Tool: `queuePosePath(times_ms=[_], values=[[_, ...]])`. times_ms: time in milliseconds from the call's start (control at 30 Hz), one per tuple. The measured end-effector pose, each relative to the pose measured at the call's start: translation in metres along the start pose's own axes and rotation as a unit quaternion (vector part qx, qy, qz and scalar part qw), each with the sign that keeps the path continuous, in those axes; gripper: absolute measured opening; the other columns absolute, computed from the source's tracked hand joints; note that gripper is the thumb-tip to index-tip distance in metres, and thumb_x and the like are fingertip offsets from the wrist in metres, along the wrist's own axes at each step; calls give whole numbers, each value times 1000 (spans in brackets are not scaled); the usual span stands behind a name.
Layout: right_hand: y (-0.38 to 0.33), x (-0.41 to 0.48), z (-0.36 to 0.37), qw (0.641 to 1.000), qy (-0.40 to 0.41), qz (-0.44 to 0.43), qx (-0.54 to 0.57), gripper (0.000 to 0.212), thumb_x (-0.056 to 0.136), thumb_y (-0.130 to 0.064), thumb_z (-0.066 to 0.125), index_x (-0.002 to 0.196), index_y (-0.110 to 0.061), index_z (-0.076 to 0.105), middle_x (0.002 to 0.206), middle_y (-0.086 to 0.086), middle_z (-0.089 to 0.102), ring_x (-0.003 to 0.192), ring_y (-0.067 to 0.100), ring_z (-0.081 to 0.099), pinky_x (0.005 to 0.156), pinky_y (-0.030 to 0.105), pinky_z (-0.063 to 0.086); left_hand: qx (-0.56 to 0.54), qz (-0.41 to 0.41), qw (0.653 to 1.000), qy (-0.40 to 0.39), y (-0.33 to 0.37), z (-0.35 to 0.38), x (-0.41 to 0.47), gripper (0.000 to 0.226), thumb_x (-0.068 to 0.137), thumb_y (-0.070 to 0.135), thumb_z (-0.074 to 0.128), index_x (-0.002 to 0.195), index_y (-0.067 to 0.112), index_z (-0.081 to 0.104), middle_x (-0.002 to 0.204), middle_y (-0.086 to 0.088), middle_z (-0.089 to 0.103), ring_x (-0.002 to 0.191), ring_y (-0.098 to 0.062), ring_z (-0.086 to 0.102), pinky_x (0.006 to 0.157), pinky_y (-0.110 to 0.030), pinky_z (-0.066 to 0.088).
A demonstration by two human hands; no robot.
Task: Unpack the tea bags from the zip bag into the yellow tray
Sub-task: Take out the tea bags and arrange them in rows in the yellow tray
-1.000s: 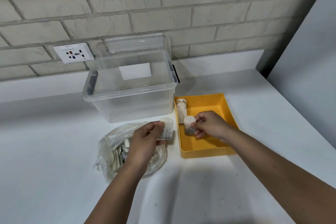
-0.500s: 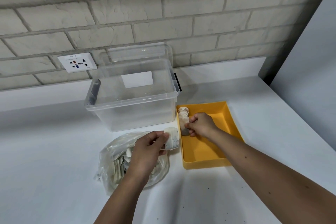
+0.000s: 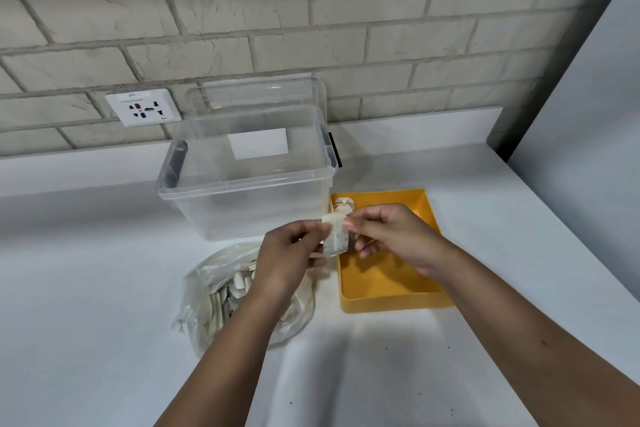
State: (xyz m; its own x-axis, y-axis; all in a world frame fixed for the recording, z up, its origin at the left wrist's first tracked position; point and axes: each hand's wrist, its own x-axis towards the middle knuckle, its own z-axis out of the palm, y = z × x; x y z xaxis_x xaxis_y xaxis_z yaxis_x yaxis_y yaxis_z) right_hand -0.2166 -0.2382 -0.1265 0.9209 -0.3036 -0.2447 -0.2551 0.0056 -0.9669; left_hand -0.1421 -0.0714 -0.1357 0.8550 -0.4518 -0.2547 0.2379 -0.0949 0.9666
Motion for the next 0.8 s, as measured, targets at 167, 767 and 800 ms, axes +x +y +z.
queuePosePath(times_ms=[167,767,800], values=[[-1,-3,-7,993,82,-54,-61,9,83,-13,75,89,-7,71,74,2,68,61,11,61,59,24,56,1,10,1000,-15,11,12,7,11,90,16,71,96,8,76,80,-3,72,69,-12,66,68,-31,62],[64,46,-2,977,130,101,-136,13,87,-17,71,91,-7,64,77,11,68,56,20,60,58,33,57,263,-20,963,-54,-29,13,23,28,85,9,76,112,5,72,78,-5,76,69,-17,74,71,-26,62],[65,47,-1,976,129,102,-140,13,86,-16,72,91,-6,64,75,12,68,56,21,60,60,34,58,261,-23,963,-55,-30,13,24,28,85,8,76,112,5,72,77,-4,76,68,-16,74,70,-26,62]])
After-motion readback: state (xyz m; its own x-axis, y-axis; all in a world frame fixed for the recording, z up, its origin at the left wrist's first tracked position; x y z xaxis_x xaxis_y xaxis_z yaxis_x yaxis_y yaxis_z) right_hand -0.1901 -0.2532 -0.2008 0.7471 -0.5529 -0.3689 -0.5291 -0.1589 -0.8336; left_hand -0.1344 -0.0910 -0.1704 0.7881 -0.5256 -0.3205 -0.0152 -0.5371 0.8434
